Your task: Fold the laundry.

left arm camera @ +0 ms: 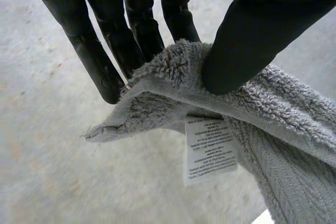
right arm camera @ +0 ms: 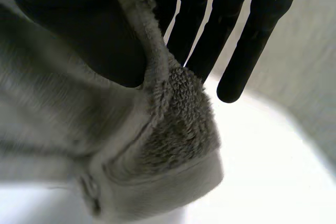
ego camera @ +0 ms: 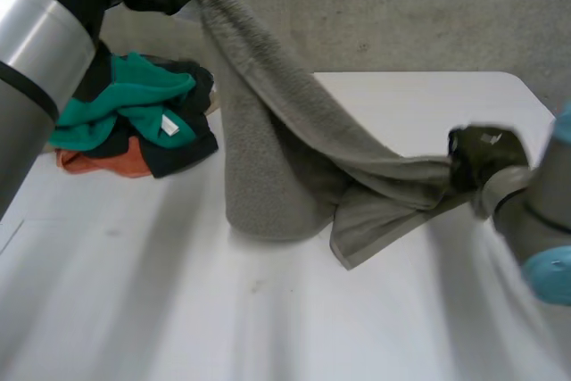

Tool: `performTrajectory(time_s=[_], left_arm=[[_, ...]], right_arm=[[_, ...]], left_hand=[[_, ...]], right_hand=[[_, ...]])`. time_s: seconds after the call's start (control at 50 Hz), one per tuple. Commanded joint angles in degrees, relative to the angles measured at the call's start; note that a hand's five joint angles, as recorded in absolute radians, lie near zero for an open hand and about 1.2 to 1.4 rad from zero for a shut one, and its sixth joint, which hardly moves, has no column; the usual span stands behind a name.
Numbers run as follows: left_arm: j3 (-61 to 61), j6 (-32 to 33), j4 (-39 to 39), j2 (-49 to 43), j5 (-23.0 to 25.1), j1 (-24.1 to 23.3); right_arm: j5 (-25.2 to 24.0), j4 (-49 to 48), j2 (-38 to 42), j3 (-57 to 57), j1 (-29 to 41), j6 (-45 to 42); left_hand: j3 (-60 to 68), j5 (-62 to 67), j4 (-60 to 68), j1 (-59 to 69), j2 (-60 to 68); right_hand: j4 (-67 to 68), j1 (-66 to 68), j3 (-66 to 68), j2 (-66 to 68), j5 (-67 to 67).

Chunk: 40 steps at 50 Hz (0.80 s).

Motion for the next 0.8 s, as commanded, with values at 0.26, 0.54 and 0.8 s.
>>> performTrajectory(time_s=[0.26, 0.54, 0.8], left_arm=[[-13.0, 12.0, -11.1, -5.6, 8.8, 17.7], [23.7, 12.8, 6.2, -29.4, 0.9, 13.3], [26.2, 10.7, 27.7, -30.7, -3.9, 14.3]], right_arm=[[-12.3, 40.2, -22.4, -15.9, -15.7, -35.6], [-6.6, 32.4, 8.0, -53.2, -9.1, -28.0], [-6.2, 7.6, 5.1, -49.2, -8.0, -17.5]], left_hand=[[12.0, 14.3, 11.5, 15.8, 11.7], [12.0, 14.3, 11.5, 15.8, 11.7], [12.0, 14.3, 11.5, 15.8, 11.7]], right_hand=[[11.9, 17.3, 12.9, 13.0, 13.9], [11.9, 17.3, 12.9, 13.0, 13.9], [11.9, 17.3, 12.9, 13.0, 13.9]])
